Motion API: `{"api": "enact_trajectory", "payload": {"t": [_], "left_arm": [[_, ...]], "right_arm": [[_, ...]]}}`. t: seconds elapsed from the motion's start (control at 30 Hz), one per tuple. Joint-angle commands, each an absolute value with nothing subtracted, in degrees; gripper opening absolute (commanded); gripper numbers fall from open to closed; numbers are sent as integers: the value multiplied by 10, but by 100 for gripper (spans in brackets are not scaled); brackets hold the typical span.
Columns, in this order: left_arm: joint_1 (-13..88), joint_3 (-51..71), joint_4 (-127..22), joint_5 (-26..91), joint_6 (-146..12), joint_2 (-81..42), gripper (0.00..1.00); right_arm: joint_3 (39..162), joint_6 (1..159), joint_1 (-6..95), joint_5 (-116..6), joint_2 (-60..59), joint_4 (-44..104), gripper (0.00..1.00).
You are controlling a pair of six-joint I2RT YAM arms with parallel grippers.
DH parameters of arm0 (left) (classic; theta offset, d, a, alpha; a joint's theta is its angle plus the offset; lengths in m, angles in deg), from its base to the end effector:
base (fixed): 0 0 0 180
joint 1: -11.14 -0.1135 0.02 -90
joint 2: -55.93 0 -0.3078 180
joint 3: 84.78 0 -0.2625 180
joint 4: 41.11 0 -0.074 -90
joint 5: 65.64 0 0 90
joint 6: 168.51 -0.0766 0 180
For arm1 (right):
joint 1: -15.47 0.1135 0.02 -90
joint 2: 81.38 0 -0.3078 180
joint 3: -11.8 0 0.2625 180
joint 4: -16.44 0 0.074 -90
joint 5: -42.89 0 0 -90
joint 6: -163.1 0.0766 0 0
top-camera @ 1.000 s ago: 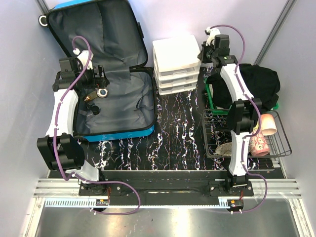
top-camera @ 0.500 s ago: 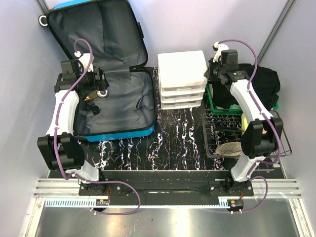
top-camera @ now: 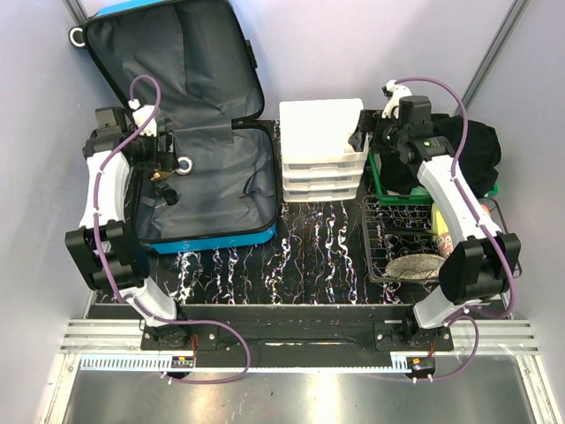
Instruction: Open, take out, and arrange the luggage
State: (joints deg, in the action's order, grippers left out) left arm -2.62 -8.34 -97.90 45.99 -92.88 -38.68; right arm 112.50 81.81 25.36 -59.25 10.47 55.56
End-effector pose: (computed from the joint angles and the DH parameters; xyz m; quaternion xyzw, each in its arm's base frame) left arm 0.3967 0.0681 0.3535 0.0724 0.9161 -0.0840 0.3852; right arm 0.4089 0.0876 0.3865 -0.0615 0.8618 0.1705 0.4738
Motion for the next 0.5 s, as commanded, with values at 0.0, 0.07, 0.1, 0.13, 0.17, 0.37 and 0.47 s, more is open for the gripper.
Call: {"api": "enact_trajectory", "payload": {"t": [0.0, 0.07, 0.1, 0.13, 0.17, 0.37, 0.47], "left_arm": [[-38, -155, -1055, 496, -1049, -408, 99], [-38, -177, -1085, 490, -1083, -419, 98], [-38, -183, -1091, 478, -1090, -430, 98], [-38, -202, -1098, 478, -1109, -438, 97], [-38, -215, -1121, 480, -1124, -448, 97], [-21, -330, -1200, 414, -1213, -547, 88], [-14, -369, -1200, 383, -1251, -583, 84]], "right_arm": [[1127, 775, 258, -585, 50, 497, 97], [1119, 744, 258, -588, 36, 459, 100], [1107, 736, 258, -595, 31, 444, 100], [1104, 709, 258, -605, 26, 433, 100], [1102, 693, 258, -646, 21, 422, 100], [1065, 568, 257, -826, -5, 406, 100], [1056, 590, 257, -846, -13, 406, 100]]}}
